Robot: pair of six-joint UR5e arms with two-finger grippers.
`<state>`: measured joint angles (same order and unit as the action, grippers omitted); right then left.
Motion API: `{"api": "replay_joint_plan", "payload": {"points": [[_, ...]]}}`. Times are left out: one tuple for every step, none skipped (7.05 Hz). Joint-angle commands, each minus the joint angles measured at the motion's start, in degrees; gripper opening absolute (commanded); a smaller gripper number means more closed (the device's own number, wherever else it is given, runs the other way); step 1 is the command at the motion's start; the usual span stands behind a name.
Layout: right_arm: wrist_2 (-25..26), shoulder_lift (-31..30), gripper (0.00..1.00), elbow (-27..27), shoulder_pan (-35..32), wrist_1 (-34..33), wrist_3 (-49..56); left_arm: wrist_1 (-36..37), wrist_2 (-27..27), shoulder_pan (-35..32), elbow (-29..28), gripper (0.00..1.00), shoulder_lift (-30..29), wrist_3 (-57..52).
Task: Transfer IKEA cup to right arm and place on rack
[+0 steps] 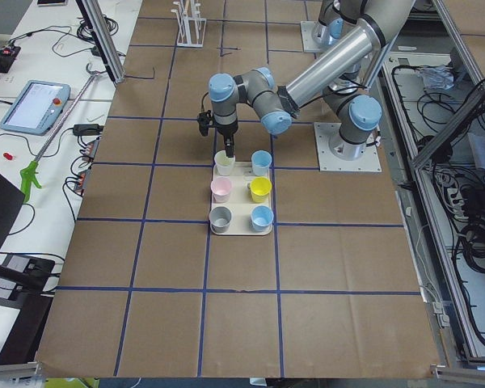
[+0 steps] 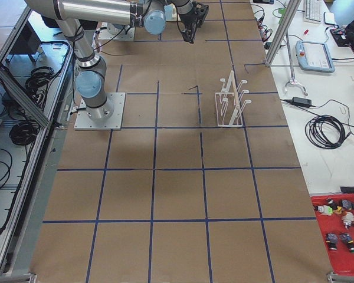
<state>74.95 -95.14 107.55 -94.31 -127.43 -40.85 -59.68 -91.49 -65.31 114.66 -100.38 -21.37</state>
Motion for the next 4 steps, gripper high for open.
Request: {"api": "replay_joint_plan", "payload": {"points": [[-7.34, 0.22, 1.0, 8.41, -0.08, -18.98, -12.8, 1.4, -1.41, 0.01, -0.05, 1.0, -1.48, -1.29], [-9.45, 0.22, 1.0, 11.51, -0.08, -29.08, -18.33, 2.8, -1.32, 0.01, 0.04, 1.0, -2.18, -1.48], [-11.56, 0.31, 1.0, 12.84, -0.08, -34.58, -25.53, 2.99, -1.23, -0.08, -0.05, 0.99, -2.28, -1.48], [-11.67, 0.22, 1.0, 13.03, -0.08, -36.99, -30.3, 2.99, -1.23, -0.08, -0.14, 0.91, -2.45, -1.56]]}}
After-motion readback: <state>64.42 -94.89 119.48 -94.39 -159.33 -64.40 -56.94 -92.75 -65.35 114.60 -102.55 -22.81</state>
